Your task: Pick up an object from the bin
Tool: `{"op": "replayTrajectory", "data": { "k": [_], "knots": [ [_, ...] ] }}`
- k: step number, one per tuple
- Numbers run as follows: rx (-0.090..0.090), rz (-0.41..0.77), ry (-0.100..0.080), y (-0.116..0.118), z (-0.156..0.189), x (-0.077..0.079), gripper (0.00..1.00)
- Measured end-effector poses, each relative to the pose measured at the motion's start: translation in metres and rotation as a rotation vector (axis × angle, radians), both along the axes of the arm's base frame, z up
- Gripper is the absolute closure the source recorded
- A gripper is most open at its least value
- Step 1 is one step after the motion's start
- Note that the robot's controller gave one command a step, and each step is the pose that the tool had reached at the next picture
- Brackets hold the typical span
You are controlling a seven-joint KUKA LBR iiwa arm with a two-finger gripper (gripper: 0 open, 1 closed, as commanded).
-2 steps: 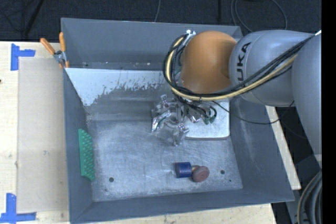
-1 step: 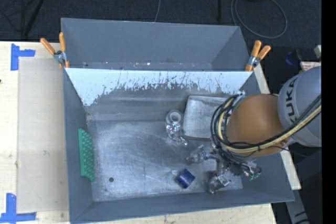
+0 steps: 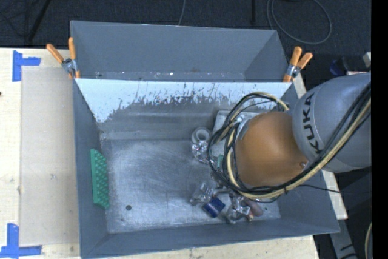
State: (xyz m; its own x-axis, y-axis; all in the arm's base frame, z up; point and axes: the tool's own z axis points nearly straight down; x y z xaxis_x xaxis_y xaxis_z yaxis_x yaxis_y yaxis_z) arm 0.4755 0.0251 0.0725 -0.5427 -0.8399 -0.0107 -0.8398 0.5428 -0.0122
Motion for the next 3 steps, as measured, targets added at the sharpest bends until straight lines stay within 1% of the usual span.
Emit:
{"op": "replayTrajectory", "data": {
  "k": [1, 3],
  "knots": [
    [-0.001, -0.005, 0.009, 0.000, 0.000, -0.002, 1.00],
    [-0.001, -0.013, 0.014, 0.002, 0.086, 0.000, 1.00]
  ]
}}
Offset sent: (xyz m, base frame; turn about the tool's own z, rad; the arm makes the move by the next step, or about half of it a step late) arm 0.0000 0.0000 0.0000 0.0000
